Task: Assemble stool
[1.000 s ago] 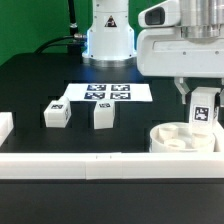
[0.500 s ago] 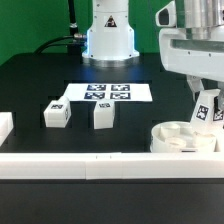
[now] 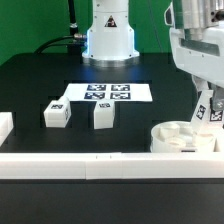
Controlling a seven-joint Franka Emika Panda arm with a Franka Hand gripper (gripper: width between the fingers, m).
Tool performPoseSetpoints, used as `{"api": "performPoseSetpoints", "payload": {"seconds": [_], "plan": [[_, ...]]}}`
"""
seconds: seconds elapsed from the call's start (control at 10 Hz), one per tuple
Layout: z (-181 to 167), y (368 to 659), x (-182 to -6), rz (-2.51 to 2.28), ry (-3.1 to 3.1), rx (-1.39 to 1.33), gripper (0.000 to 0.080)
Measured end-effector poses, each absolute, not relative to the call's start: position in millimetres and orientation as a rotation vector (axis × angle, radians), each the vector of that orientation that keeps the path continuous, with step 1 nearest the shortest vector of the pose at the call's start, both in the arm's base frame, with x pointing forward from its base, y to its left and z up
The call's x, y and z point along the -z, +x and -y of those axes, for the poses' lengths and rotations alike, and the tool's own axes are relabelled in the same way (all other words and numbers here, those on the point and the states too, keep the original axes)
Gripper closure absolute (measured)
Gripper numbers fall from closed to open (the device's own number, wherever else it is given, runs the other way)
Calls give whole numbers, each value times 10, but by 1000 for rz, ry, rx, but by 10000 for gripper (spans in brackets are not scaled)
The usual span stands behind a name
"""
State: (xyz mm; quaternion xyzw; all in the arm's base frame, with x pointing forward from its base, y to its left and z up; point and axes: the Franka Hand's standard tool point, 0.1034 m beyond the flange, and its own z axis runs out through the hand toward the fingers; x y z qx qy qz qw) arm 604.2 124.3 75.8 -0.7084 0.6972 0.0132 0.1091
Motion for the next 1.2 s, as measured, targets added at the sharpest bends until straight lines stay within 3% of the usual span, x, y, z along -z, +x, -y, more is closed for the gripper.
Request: {"api": "performPoseSetpoints", "payload": {"seconds": [0.5,0.6,0.7,1.0,1.2], "plan": [[-1244,6056,-753,-2391,-1558,-104,462],[-1247,6054,-751,-2389,-1561,-104,367],[-1249,6054,-752,-2380,-1575,-103,210],[-1366,6123,-948,-2209,-1805,-100,153],[-1354,6116,-929,-2051,-1981,-65,150]]}}
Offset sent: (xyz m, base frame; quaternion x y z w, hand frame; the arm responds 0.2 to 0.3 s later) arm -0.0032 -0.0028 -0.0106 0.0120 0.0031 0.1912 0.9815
